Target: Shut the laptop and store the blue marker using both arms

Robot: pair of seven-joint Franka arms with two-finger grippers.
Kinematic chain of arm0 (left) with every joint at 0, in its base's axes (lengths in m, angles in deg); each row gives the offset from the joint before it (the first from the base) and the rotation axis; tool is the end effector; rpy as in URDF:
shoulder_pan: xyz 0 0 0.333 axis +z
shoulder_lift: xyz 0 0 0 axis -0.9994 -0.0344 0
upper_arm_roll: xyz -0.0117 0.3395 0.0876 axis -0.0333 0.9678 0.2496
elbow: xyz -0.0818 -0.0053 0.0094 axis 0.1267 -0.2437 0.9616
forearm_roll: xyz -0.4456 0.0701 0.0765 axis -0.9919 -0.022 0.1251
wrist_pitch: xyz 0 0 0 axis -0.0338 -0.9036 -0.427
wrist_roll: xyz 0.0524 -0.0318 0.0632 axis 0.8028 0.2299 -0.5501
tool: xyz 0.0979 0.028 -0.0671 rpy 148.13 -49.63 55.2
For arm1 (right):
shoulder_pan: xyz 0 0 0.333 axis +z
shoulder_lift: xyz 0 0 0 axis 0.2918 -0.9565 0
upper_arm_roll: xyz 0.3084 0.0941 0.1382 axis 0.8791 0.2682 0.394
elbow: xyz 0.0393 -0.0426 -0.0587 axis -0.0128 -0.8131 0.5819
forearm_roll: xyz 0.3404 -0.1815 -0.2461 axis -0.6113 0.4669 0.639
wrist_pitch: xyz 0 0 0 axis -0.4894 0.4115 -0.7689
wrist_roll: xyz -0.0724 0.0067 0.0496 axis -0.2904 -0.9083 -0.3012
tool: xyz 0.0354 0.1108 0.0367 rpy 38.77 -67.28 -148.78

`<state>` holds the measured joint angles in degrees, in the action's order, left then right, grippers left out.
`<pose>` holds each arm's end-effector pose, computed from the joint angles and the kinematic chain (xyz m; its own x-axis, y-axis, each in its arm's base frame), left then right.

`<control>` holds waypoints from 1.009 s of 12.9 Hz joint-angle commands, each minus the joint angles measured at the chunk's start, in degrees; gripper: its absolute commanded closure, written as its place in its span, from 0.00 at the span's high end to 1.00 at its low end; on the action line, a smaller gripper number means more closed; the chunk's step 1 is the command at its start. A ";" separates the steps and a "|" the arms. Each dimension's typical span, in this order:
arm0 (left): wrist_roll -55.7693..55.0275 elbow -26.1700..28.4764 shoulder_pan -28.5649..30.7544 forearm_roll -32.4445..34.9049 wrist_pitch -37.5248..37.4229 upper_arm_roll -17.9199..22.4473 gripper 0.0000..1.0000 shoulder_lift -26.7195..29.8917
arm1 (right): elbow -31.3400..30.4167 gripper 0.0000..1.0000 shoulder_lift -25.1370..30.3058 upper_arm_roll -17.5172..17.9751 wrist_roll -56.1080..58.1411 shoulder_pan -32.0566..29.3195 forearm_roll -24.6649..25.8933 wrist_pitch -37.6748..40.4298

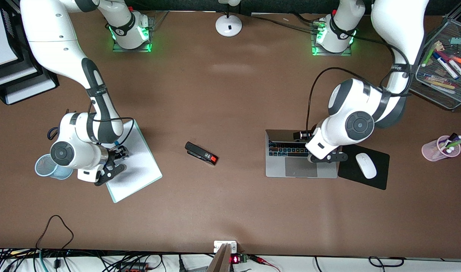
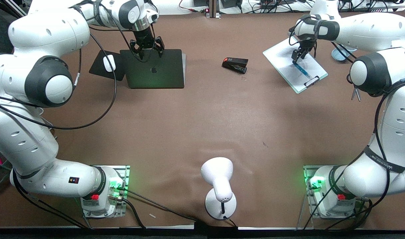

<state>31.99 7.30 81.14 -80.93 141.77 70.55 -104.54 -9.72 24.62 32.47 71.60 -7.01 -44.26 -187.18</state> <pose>0.6864 -0.2312 0.2888 0.9696 0.0848 -0.2296 0.0993 -0.9937 0.0521 0.7491 0.0553 0.1614 0.8187 0.5568 -0.1403 0.5522 -0.8304 -0.0735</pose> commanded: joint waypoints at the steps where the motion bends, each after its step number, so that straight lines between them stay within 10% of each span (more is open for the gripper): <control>1: 1.23 -4.29 0.30 -0.30 3.58 0.53 1.00 -3.16 | -0.56 0.66 1.22 0.04 0.67 -0.29 0.30 0.97; 13: 3.43 -5.01 -0.23 -0.22 18.79 0.79 1.00 -13.89 | -0.92 0.56 1.05 0.13 2.51 0.06 0.39 4.13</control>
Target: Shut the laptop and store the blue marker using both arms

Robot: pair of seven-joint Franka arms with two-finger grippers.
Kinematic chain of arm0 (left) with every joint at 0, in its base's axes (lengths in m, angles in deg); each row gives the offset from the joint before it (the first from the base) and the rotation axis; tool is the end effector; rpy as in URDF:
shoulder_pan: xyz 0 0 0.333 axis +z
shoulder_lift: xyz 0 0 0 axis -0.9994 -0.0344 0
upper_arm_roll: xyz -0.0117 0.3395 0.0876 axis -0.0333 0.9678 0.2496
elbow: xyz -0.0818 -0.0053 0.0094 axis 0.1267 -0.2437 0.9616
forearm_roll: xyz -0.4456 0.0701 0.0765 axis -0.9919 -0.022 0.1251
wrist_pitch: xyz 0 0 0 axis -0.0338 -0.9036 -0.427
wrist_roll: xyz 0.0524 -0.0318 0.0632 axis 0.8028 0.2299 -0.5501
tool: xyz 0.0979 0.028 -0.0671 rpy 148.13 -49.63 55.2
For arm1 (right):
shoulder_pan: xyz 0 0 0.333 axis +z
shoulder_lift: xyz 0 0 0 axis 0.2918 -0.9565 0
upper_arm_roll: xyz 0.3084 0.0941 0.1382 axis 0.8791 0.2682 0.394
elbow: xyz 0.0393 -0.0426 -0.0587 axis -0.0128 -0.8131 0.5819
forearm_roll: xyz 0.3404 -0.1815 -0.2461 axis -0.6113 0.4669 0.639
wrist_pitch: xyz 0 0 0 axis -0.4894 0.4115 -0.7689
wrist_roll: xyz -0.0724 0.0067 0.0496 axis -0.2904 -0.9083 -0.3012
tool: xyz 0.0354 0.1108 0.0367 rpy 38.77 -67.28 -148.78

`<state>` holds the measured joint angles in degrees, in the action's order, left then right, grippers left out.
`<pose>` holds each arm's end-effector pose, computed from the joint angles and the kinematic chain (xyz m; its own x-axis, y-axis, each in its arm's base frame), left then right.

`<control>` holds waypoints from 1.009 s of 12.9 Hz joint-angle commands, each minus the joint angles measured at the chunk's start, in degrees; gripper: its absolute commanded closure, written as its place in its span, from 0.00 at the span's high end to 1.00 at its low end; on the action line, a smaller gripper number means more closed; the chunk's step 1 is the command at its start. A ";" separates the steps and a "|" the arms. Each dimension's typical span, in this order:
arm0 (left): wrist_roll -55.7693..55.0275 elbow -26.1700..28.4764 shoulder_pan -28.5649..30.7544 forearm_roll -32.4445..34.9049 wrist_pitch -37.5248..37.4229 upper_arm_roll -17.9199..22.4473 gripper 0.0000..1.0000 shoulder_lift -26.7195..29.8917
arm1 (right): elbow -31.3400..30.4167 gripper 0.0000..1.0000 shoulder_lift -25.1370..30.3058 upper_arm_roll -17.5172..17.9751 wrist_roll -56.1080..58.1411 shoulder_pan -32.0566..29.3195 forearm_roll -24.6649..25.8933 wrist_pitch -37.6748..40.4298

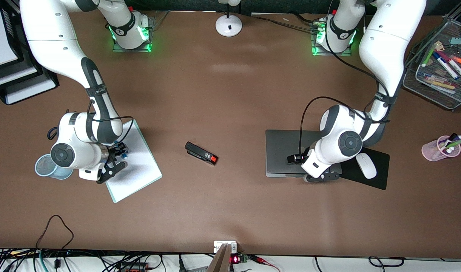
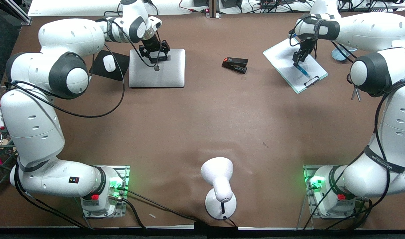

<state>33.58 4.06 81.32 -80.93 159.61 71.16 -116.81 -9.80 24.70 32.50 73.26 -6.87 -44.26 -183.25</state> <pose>0.7281 -0.2299 0.1806 0.9890 0.1110 -0.0979 0.1240 -0.9825 0.1391 0.7393 0.0571 0.1575 0.7899 0.5819 -0.1936 0.5705 -0.8131 -0.1158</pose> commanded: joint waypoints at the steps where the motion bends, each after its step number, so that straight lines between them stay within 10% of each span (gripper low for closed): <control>1: 1.84 -1.78 -0.41 -0.22 1.30 0.19 1.00 -1.97 | -0.84 0.54 0.96 0.10 0.85 -0.07 0.39 0.11; 6: 1.67 -1.95 0.11 -0.13 0.60 0.36 1.00 -0.57 | -0.75 0.51 0.78 0.10 0.85 -0.07 0.30 -0.06; 13: 2.19 -12.92 1.17 15.84 -20.37 2.21 1.00 10.49 | -0.75 0.51 0.43 0.19 0.85 -0.07 0.13 -1.12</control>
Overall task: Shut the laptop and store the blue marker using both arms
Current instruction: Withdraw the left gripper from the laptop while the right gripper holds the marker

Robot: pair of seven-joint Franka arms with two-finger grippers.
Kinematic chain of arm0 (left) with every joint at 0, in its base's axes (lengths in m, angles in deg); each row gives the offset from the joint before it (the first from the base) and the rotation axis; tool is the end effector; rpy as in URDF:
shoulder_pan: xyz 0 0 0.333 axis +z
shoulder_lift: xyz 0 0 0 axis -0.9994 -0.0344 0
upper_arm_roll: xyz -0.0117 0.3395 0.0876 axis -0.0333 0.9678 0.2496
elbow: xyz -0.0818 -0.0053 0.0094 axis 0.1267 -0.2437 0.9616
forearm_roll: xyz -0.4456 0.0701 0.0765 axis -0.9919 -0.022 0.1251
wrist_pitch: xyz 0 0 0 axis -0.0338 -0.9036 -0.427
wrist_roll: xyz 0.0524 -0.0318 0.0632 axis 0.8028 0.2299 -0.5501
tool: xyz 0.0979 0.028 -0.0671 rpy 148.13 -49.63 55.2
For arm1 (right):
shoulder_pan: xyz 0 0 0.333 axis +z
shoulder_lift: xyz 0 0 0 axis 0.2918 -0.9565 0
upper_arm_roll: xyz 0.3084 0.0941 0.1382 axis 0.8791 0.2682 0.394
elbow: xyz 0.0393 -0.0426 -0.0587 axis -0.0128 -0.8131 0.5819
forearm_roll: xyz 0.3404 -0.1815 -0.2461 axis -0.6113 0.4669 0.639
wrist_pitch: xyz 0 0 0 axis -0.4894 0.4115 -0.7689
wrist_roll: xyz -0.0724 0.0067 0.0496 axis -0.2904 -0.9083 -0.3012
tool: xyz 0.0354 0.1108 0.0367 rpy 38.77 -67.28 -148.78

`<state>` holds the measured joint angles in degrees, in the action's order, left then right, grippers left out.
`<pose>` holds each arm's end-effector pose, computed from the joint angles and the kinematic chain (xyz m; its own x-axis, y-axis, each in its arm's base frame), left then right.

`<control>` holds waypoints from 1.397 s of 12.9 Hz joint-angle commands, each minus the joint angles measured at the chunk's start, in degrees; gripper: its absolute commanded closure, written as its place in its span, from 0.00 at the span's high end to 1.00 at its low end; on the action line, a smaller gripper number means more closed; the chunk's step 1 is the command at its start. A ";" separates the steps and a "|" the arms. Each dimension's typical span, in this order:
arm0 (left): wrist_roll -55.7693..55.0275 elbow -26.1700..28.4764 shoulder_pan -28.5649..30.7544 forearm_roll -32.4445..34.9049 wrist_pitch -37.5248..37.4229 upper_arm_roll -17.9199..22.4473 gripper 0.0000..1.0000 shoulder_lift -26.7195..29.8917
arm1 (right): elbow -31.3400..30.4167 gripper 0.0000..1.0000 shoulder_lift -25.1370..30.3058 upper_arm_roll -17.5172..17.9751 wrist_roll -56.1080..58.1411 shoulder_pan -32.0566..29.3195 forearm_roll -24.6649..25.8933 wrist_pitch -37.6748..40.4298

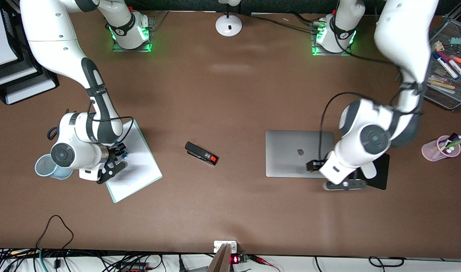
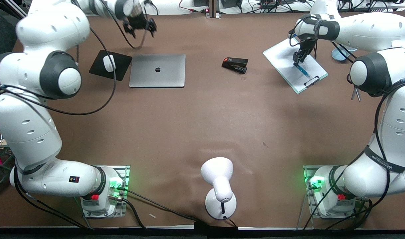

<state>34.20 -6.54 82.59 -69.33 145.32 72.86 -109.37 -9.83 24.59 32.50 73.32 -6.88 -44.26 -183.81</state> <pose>0.7767 -0.1807 0.3497 0.9980 0.0469 0.0424 0.0485 -0.9981 -0.0374 0.7401 0.0570 0.1564 0.7908 0.5826 -0.1877 0.5721 -0.8125 -0.1117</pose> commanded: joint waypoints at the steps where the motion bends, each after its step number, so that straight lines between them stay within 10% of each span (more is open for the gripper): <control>1: 1.75 -4.69 0.43 4.70 -10.81 0.33 1.00 4.37 | -0.72 0.49 0.37 0.19 0.79 0.02 0.21 -0.82; 7: 2.79 -17.88 8.42 -0.83 -24.64 -0.81 1.00 5.35 | -0.72 0.29 0.28 0.19 0.79 0.02 0.22 -1.09; 18: 14.23 -12.99 8.87 -0.74 -35.91 -0.37 1.00 16.68 | -0.72 0.00 -0.60 0.19 0.71 0.02 0.04 -1.88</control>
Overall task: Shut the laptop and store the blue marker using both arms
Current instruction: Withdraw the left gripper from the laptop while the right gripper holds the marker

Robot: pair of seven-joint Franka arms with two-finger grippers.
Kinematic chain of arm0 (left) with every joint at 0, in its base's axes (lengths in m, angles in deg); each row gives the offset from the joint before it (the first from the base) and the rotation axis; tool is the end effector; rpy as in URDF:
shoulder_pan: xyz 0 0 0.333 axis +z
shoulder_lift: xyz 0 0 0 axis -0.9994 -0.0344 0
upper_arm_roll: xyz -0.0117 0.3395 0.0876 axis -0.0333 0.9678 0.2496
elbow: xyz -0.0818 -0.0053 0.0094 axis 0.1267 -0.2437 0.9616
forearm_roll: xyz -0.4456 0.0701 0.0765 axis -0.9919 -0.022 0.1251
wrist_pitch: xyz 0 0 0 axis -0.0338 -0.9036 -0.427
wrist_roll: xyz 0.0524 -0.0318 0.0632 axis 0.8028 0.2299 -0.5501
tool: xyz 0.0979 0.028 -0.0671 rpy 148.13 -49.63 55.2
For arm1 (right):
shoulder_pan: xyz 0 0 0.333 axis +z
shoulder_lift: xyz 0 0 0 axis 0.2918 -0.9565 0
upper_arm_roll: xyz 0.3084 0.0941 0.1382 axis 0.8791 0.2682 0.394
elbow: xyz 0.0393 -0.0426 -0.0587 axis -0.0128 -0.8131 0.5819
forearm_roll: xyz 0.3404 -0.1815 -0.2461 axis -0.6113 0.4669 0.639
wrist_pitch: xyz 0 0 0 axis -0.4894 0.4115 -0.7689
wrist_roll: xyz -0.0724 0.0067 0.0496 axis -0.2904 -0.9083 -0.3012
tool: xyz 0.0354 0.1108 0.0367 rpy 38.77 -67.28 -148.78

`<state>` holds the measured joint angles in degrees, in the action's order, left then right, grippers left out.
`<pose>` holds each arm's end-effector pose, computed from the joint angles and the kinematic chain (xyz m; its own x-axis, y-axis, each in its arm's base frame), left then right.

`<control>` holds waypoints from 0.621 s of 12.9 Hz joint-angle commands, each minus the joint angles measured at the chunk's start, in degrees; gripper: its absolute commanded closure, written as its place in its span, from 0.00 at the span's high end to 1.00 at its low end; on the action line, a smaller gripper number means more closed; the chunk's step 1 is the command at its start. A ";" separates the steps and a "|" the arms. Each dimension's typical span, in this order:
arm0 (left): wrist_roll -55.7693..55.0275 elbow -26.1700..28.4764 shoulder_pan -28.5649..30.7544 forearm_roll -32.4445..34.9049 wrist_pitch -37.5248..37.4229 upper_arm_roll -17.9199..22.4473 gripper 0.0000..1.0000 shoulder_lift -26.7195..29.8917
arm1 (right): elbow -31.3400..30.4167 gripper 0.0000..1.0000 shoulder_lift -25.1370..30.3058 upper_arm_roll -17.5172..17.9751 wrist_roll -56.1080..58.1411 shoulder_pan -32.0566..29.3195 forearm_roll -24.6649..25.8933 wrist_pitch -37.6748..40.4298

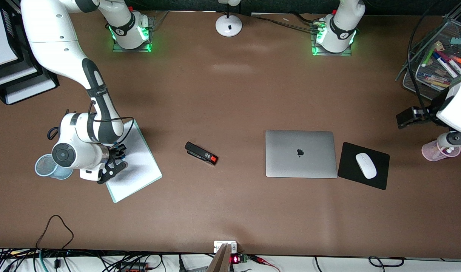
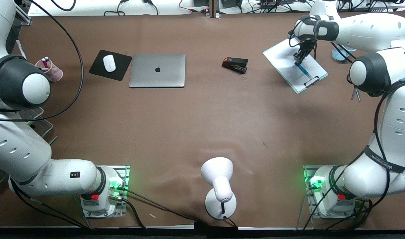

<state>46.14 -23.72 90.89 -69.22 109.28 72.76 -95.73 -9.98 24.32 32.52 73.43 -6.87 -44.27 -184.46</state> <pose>0.7141 -0.0452 0.6384 0.9971 0.0565 -0.0513 0.0505 -0.9924 -0.1121 0.7398 0.0571 0.1524 0.7903 0.5843 -0.1845 0.5743 -0.8113 -0.1095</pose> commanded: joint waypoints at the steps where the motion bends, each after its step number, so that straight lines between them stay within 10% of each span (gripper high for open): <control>1: 2.20 5.61 0.65 -1.20 0.30 -0.35 1.00 4.35 | -0.48 0.00 -0.24 0.17 0.24 0.01 -0.04 -0.96; 8: 2.29 29.75 3.11 -6.56 11.97 -0.27 1.00 21.39 | 6.89 0.00 4.32 -0.09 0.50 -0.60 -0.22 6.83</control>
<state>47.34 -5.74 93.16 -74.63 116.08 72.72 -82.41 -5.83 25.77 32.40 73.43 -7.04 -44.40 -182.58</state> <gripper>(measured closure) 0.000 0.837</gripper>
